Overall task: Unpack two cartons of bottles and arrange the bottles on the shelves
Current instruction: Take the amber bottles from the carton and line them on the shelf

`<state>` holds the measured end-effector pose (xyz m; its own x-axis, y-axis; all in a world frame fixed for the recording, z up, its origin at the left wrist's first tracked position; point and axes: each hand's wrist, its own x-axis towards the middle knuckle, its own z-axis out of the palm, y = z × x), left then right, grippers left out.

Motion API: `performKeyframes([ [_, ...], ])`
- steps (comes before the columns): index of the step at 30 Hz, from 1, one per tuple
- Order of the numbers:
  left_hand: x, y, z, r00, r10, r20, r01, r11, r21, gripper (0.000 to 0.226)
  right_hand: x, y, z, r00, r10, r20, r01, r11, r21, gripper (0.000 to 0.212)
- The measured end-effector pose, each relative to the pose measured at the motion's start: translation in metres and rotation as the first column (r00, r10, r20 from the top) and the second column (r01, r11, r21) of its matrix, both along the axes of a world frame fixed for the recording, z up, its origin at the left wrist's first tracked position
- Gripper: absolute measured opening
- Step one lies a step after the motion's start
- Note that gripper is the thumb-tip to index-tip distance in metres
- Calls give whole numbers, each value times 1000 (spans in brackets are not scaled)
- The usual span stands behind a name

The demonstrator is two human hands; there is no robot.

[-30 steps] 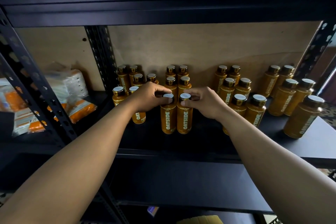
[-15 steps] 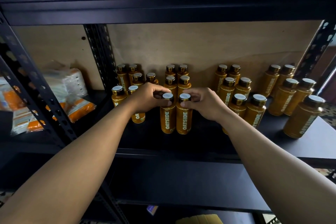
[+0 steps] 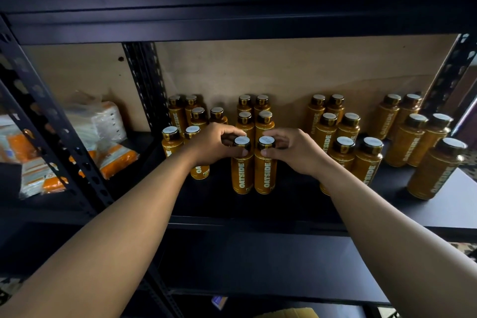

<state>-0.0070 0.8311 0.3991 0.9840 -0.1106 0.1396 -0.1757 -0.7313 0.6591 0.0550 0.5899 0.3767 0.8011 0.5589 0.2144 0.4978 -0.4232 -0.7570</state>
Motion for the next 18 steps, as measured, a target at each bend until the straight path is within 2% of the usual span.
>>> performKeyframes([
  [11,14,7,6,993,-90,-70,90,996,-7,59,-1,1,8,998,-18,-55,15,998,-60,62],
  [18,-2,7,17,997,4,-71,-4,1000,-3,58,5,2,27,999,19,-34,-24,986,-163,56],
])
